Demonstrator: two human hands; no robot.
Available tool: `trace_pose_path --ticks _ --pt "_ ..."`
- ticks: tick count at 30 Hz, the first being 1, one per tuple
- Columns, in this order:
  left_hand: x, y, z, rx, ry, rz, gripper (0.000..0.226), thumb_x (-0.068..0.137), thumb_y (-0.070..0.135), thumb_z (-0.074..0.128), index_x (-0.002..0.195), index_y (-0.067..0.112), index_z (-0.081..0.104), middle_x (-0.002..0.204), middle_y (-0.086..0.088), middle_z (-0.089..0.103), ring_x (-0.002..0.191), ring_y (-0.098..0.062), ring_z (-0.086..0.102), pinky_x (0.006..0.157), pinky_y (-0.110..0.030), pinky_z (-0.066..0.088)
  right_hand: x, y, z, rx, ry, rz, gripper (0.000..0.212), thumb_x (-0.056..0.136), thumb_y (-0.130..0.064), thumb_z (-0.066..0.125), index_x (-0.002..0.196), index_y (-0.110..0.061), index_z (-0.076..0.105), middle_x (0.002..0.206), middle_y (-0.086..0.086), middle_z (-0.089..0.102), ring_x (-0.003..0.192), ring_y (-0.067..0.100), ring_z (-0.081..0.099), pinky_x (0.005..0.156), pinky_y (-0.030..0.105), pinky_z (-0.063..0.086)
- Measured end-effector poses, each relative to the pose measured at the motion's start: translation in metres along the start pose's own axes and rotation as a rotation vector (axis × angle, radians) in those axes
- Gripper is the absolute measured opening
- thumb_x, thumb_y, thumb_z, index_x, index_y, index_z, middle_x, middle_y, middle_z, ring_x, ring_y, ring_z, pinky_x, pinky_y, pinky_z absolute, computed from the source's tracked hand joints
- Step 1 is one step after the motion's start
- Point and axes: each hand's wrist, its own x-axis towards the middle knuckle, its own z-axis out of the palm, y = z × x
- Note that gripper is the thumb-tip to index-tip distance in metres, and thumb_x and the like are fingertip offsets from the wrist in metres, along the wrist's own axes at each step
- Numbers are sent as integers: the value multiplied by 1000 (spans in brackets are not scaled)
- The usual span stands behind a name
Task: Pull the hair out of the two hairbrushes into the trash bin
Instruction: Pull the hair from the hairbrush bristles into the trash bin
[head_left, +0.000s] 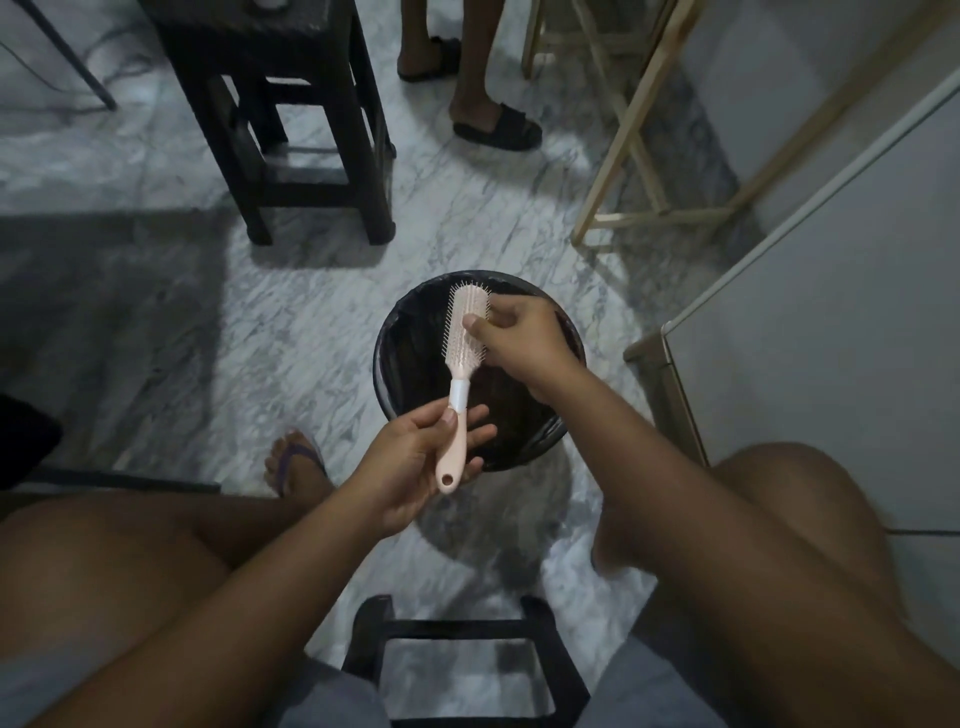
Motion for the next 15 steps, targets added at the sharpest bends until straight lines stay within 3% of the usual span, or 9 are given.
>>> trace_pose_path --ticks 8,15 --pt "-2 0 -9 190 181 -96 17 99 6 56 112 13 65 112 -9 75 93 -24 76 72 -42 63 2 35 14 -13 1 47 29 82 -30 71 109 -18 74 99 -2 79 94 16 75 86 51 61" --pt "22 36 9 341 188 -171 30 96 10 61 126 15 66 109 4 78 97 -21 73 76 -37 55 23 8 -9 -37 43 77 38 79 -32 72 111 -13 74 102 1 79 95 16 74 87 50 61"
